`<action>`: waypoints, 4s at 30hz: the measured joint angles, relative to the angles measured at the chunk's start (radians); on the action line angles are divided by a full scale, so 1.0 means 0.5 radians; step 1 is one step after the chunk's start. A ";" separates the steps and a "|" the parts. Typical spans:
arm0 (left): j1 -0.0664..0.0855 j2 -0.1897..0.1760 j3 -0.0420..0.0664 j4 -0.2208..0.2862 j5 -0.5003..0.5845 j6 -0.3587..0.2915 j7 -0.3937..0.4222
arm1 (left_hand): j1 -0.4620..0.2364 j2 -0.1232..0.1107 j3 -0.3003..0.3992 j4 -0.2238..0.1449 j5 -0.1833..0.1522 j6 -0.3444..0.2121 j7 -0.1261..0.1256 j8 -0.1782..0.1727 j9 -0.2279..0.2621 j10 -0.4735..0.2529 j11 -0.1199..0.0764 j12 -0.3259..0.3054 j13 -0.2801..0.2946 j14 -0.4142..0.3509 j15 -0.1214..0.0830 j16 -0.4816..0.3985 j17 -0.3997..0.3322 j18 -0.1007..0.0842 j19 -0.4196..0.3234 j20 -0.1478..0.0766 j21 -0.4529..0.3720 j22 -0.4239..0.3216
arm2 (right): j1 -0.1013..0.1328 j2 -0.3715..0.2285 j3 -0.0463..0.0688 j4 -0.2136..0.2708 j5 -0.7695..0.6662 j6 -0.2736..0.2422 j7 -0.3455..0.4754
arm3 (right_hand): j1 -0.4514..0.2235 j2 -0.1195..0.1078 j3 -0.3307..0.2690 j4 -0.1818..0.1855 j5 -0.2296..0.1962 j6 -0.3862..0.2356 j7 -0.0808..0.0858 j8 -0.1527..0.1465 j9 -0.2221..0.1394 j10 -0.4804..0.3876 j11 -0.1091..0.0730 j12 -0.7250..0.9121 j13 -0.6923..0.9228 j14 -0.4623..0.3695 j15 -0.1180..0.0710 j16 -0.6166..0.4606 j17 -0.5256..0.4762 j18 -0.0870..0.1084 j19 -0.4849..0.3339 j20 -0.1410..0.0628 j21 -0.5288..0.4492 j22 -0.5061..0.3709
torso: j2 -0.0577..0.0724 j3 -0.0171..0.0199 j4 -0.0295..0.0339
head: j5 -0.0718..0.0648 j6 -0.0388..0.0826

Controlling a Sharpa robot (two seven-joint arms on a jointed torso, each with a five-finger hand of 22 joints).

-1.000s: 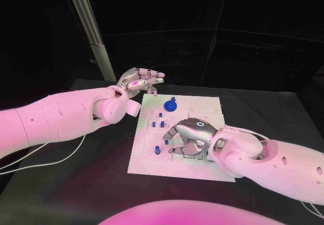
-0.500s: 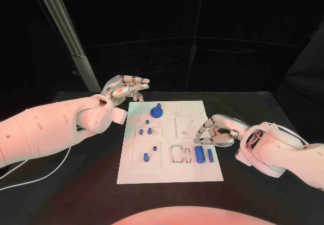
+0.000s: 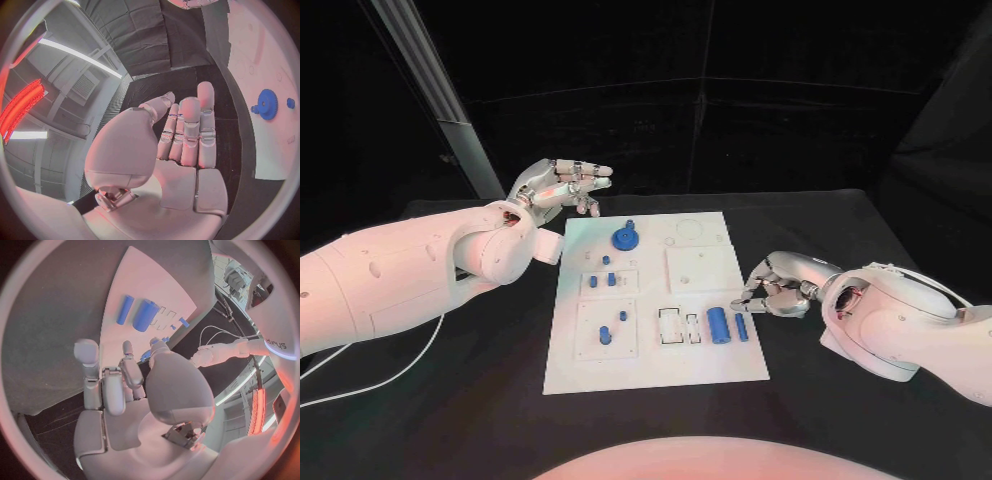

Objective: Assemble the parts on the task board

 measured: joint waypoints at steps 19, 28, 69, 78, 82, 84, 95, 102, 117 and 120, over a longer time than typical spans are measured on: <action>-0.002 0.001 -0.003 -0.004 0.000 0.006 0.000 | 0.000 0.000 0.000 0.000 0.000 0.000 0.000 0.000 0.000 0.000 0.000 0.000 -0.001 0.000 0.000 0.000 -0.003 0.000 0.000 0.000 0.000 -0.002 | -0.083 0.160 -0.001 -0.034 -0.208 0.077 -0.131 | 0.019 -0.019 -0.112 0.008 -0.056 -0.094 0.020 0.049 0.017 0.014 0.015 0.054 0.078 0.000 0.000 0.023 0.000 0.000 0.014 0.014 0.023 0.041 | 0.002 0.0002 -0.003 | 0.020 -0.009; -0.004 0.005 -0.004 -0.006 0.000 0.010 0.000 | 0.000 0.000 0.000 0.000 0.000 0.000 0.000 0.000 0.000 0.000 0.000 0.000 -0.001 0.000 0.000 0.000 -0.002 0.000 0.000 0.000 0.000 -0.003 | -0.115 0.220 0.000 -0.072 -0.260 0.117 -0.166 | 0.003 -0.003 -0.150 0.012 -0.090 -0.121 0.023 0.079 0.026 0.014 0.014 0.054 0.091 -0.004 0.011 0.023 -0.001 0.000 0.014 0.014 0.031 0.049 | 0.003 -0.0023 0.002 | 0.014 -0.004; -0.004 0.005 -0.010 -0.007 0.000 0.024 -0.004 | 0.000 0.000 -0.008 0.008 0.000 0.000 0.000 0.000 0.000 0.000 0.000 0.000 -0.004 0.000 0.000 0.000 -0.007 0.000 0.000 0.000 -0.008 -0.005 | -0.164 0.210 0.003 0.091 -0.188 -0.204 -0.164 | 0.164 0.206 -0.164 0.004 0.223 0.014 -0.045 0.259 0.144 0.080 -0.051 0.116 0.214 0.000 -0.028 0.054 -0.001 0.001 0.053 -0.026 0.087 0.134 | 0.008 -0.0044 0.005 | 0.037 0.010; -0.004 0.004 -0.010 -0.002 0.000 0.024 -0.005 | 0.000 0.000 -0.008 0.008 0.000 0.000 0.000 0.000 0.000 0.000 0.000 0.000 -0.004 0.000 0.000 0.000 -0.007 0.000 0.000 0.000 -0.008 -0.005 | -0.163 0.325 0.003 0.059 -0.102 -0.225 -0.144 | 0.114 0.271 -0.186 0.009 0.222 0.024 -0.036 0.257 0.162 0.107 -0.064 0.118 0.233 -0.003 -0.039 0.054 -0.001 0.001 0.054 -0.027 0.087 0.137 | 0.010 -0.0050 0.005 | 0.047 0.005; -0.004 0.004 -0.010 0.001 0.000 0.025 -0.006 | 0.000 0.000 -0.008 0.008 0.000 0.000 0.000 0.000 0.000 0.000 0.000 0.000 -0.004 0.000 0.000 0.000 -0.007 0.000 0.000 0.000 -0.008 -0.005 | -0.163 0.372 0.003 0.042 -0.078 -0.211 -0.155 | 0.099 0.287 -0.196 0.008 0.212 0.031 -0.031 0.265 0.189 0.107 -0.064 0.123 0.232 0.000 -0.042 0.054 -0.001 0.001 0.061 -0.033 0.087 0.136 | 0.011 -0.0050 0.005 | 0.049 0.001; -0.004 0.003 -0.010 0.001 0.000 0.025 -0.006 | 0.000 0.000 -0.008 0.008 0.000 0.000 0.000 0.000 0.000 0.000 0.000 0.000 -0.004 0.000 0.000 0.000 -0.007 0.000 0.000 0.000 -0.008 -0.005 | -0.163 0.393 0.003 0.031 -0.070 -0.201 -0.166 | 0.079 0.306 -0.206 0.013 0.208 0.032 -0.032 0.271 0.201 0.107 -0.064 0.125 0.230 0.000 -0.042 0.054 -0.001 0.001 0.056 -0.038 0.087 0.136 | 0.012 -0.0050 0.005 | 0.052 0.001; -0.004 0.002 -0.010 0.006 0.000 0.025 -0.007 | 0.000 0.000 -0.008 0.008 0.000 0.000 0.000 0.000 0.000 0.000 0.000 0.000 -0.003 0.000 0.000 0.000 -0.007 0.000 0.000 0.000 -0.008 -0.005 | -0.163 0.487 0.003 -0.042 -0.062 -0.107 -0.247 | -0.008 0.337 -0.255 0.012 0.113 0.086 -0.072 0.281 0.231 0.111 -0.068 0.071 0.183 0.001 -0.057 0.054 -0.001 0.001 0.053 -0.041 0.087 0.130 | 0.009 -0.0050 0.004 | 0.061 -0.003; -0.003 -0.001 -0.010 0.008 0.000 0.025 -0.008 | 0.000 0.000 -0.008 0.008 0.000 0.000 0.000 0.000 0.000 0.000 0.000 0.000 -0.003 0.000 0.000 0.000 -0.007 0.000 0.000 0.000 -0.008 -0.005 | -0.163 0.527 0.003 -0.065 -0.080 -0.081 -0.285 | -0.110 0.360 -0.332 0.006 -0.070 0.140 -0.125 0.293 0.263 0.114 -0.072 0.060 0.188 0.000 -0.065 0.054 -0.001 0.001 0.057 -0.051 0.087 0.127 | 0.009 -0.0042 0.002 | 0.062 -0.003; -0.002 -0.005 -0.010 0.011 0.000 0.025 -0.014 | -0.007 0.007 -0.014 0.014 0.000 0.000 0.000 0.000 0.000 0.000 0.000 0.000 -0.006 0.000 0.000 -0.009 -0.013 0.000 0.000 0.000 -0.008 -0.009 | -0.162 0.540 0.003 -0.079 -0.141 -0.087 -0.330 | -0.495 0.226 -0.555 0.011 -0.572 0.037 -0.070 0.257 0.330 -0.123 -0.050 -0.372 -0.212 -0.003 -0.052 -0.026 -0.002 0.001 -0.059 -0.043 -0.093 -0.154 | 0.008 -0.0023 0.001 | 0.068 -0.003; -0.002 -0.006 -0.010 0.011 0.000 0.025 -0.016 | -0.007 0.007 -0.014 0.014 0.000 0.000 0.000 0.000 0.000 0.000 0.000 0.000 -0.006 0.000 0.000 -0.009 -0.013 0.000 0.000 0.000 -0.008 -0.009 | -0.162 0.531 0.003 -0.064 -0.147 -0.090 -0.326 | -0.386 0.232 -0.483 -0.017 -0.488 0.037 -0.070 0.275 0.351 -0.123 -0.050 -0.372 -0.211 -0.003 -0.052 -0.031 -0.002 0.001 -0.059 -0.043 -0.101 -0.154 | 0.008 -0.0015 0.001 | 0.070 -0.003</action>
